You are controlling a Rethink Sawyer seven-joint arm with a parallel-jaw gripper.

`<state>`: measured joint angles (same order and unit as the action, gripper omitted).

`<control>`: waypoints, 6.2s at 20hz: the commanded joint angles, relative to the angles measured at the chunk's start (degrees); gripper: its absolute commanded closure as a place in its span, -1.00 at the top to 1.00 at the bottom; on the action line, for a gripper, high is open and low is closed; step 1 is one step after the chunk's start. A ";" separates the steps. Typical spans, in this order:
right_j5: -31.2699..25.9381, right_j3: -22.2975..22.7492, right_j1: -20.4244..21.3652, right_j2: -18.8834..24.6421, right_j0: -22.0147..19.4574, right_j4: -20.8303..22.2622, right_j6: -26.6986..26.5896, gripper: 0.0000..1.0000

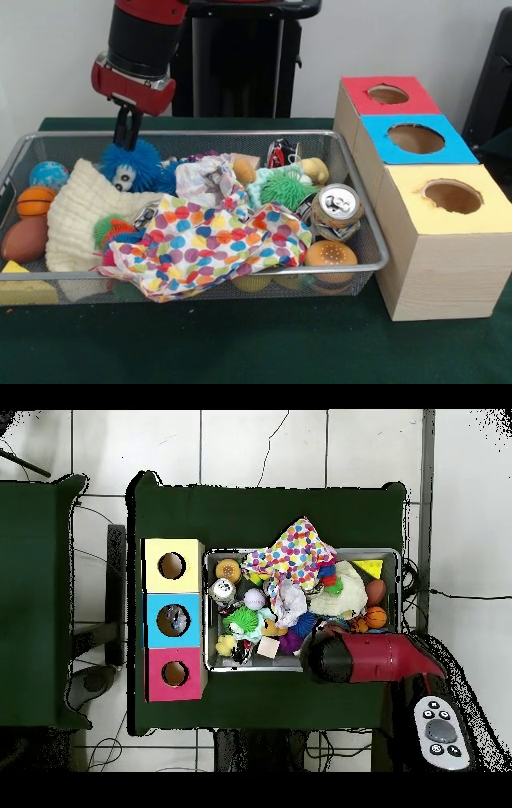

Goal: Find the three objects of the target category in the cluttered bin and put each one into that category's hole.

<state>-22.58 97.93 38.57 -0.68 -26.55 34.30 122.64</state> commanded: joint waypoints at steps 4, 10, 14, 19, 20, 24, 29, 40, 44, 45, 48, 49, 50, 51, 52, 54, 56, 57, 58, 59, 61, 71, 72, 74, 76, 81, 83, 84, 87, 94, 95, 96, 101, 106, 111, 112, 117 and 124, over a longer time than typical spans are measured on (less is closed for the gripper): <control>-10.96 -7.81 1.74 8.37 -0.77 -1.75 -9.82 -1.00; -19.37 -9.70 5.32 11.63 -2.41 -3.51 -14.74 -1.00; -22.81 -10.23 7.06 12.98 -3.07 -3.49 -16.09 -1.00; -23.97 -9.06 8.71 14.67 -4.47 -3.07 -16.44 -1.00; -24.64 -9.05 9.20 14.86 -4.51 -2.94 -16.66 -1.00; -24.96 -8.27 10.25 15.81 -5.34 -3.04 -16.25 -1.00; -23.59 -7.05 10.17 17.61 -6.85 -2.42 -16.66 -1.00; -18.67 -4.19 9.73 18.76 -8.31 0.63 -14.19 -1.00; -17.59 -4.04 9.70 18.50 -8.36 0.55 -11.96 1.00; -18.00 -4.53 9.55 18.46 -8.11 1.13 -12.51 1.00; -16.86 -3.89 9.24 18.39 -8.24 1.86 -12.40 1.00; -16.61 -3.56 9.26 18.43 -8.37 1.80 -12.29 1.00; -16.05 -3.30 9.34 18.41 -8.40 1.85 -11.90 1.00; -16.01 -3.08 9.38 18.46 -8.47 1.84 -11.97 1.00; -15.79 -2.93 9.43 18.45 -8.44 1.90 -11.81 1.00; -14.98 -2.34 9.32 18.10 -8.25 2.28 -10.80 1.00; -14.43 -2.44 8.87 17.60 -7.78 3.13 -9.86 1.00; -14.11 -2.22 8.82 17.33 -7.55 3.49 -9.30 1.00; -13.77 -2.11 8.76 17.12 -7.35 3.76 -8.70 1.00; -13.34 -1.89 8.73 16.86 -7.17 4.03 -8.08 1.00; -12.87 -1.56 8.85 16.09 -6.43 4.60 -6.59 1.00; -4.07 0.17 5.74 6.67 1.14 9.60 7.10 1.00; -3.39 0.42 5.34 5.92 1.53 9.63 7.32 1.00; -2.27 0.54 4.42 4.26 2.59 9.99 7.68 1.00; -1.46 0.38 3.37 2.13 4.20 10.20 8.83 1.00; -0.20 0.79 1.96 -1.55 6.35 8.49 9.65 1.00; 0.53 1.13 1.48 -2.37 6.50 7.77 9.25 1.00; 1.26 1.28 1.16 -2.77 6.52 7.39 9.41 1.00; 3.12 1.98 0.64 -3.46 6.38 6.56 9.30 1.00; 4.54 1.59 -0.81 -5.98 7.88 5.67 9.80 1.00; 4.05 1.42 -0.70 -6.51 8.60 5.67 9.65 1.00; 3.35 1.01 -0.83 -7.15 9.55 5.98 9.29 1.00; 2.42 -1.32 -3.30 -10.54 14.96 6.49 10.42 1.00; 2.75 -2.92 -5.32 -12.53 17.57 5.61 10.23 1.00; 1.97 -3.80 -6.12 -14.30 20.56 5.06 9.91 1.00; 2.09 -3.90 -6.39 -14.31 20.61 4.69 9.79 1.00; 2.13 -4.04 -6.83 -12.10 18.19 2.54 7.31 1.00; 1.46 -3.76 -6.64 -13.17 19.22 2.54 6.58 1.00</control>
<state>-21.38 96.66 33.73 -15.28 -6.95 38.98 122.61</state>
